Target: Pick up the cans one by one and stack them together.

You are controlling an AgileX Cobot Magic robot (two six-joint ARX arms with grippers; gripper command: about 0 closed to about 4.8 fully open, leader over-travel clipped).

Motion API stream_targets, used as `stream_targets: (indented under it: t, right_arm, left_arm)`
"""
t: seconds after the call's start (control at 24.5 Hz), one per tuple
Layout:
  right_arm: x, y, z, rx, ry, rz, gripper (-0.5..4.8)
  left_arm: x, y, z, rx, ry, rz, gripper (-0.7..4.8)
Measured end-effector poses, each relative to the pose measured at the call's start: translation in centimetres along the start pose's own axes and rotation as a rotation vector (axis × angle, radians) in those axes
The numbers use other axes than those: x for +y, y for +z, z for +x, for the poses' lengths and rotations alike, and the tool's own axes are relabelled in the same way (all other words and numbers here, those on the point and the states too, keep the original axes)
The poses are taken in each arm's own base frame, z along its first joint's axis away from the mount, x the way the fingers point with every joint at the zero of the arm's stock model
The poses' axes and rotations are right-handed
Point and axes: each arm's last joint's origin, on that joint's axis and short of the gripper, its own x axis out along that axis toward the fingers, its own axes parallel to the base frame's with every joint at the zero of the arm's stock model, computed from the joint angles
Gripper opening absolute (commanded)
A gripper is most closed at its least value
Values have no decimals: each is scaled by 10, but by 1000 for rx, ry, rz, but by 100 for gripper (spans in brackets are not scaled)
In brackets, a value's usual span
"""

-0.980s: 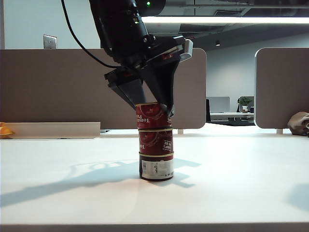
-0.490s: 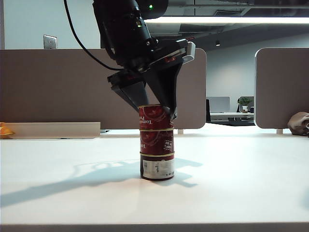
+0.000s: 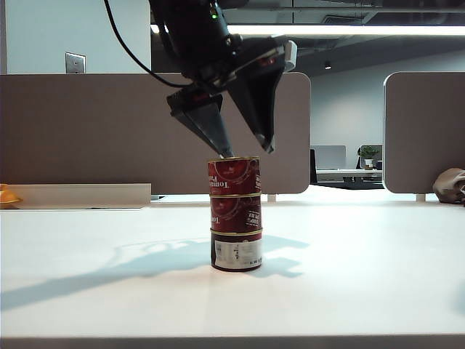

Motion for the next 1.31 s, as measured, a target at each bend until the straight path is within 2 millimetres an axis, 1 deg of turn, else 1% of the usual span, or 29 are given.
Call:
stream_targets:
  t: [0.04,0.08,0.12,0.16,0.2,0.37,0.49,0.57,0.74,0.78,0.82,0.86,0.9,0.98,1.02,1.06,1.18,1.31]
  right_arm:
    - [0,0,0,0,0,0,-2]
    - [0,0,0,0,0,0,-2]
    - [0,0,0,0,0,0,-2]
    - [0,0,0,0,0,0,-2]
    - [0,0,0,0,0,0,-2]
    - [0,0,-1,-3,-2,0,-2]
    - [0,-1,-5,-32,-27,-1,-2]
    - [0,-2,-13,-87,-37,-3,-2]
    - [1,-4,-29,-210,-50,-7,-2]
    - [1,-5,-36,-263,-66,-7,-2]
    - [1,-6,-40,-293,-75,-7,-2]
    - [2,-9,-48,-350,-82,-8,-2]
    - [2,-11,-52,-381,-86,-8,-2]
    - [4,-24,-57,-470,-95,-10,-2]
    - [4,-29,-56,-497,-100,-10,-2]
    - [5,-39,-51,-526,-102,-11,-2]
    - [6,-52,-43,-552,-103,-12,-2]
    - [8,-71,-38,-602,-104,-14,-2]
  left_arm:
    - [-1,2,-5,5,0,-1,282]
    - [-1,3,-8,8,0,-1,212]
    - [-2,4,-12,12,-1,-1,130]
    - [-2,5,-16,15,-2,-2,31]
    - [-3,6,-20,17,-2,-3,-12]
    - [-5,8,-38,-18,2,-2,-6]
    - [-8,10,-57,-84,8,4,-6]
    - [-10,10,-73,-145,14,-1,-6]
    - [-16,9,-106,-289,21,-12,-6]
    - [-18,8,-123,-363,30,-19,-6]
    - [-21,7,-133,-409,43,-16,-6]
    - [-27,4,-149,-478,72,-10,-6]
    - [-31,2,-157,-506,89,-5,-6]
    - [-43,-8,-179,-568,114,14,-6]
    - [-46,-11,-184,-588,117,19,-6]
    - [-50,-18,-185,-610,128,27,-6]
    - [-61,-33,-175,-595,120,42,-6]
    - [-72,-51,-165,-592,116,41,-6]
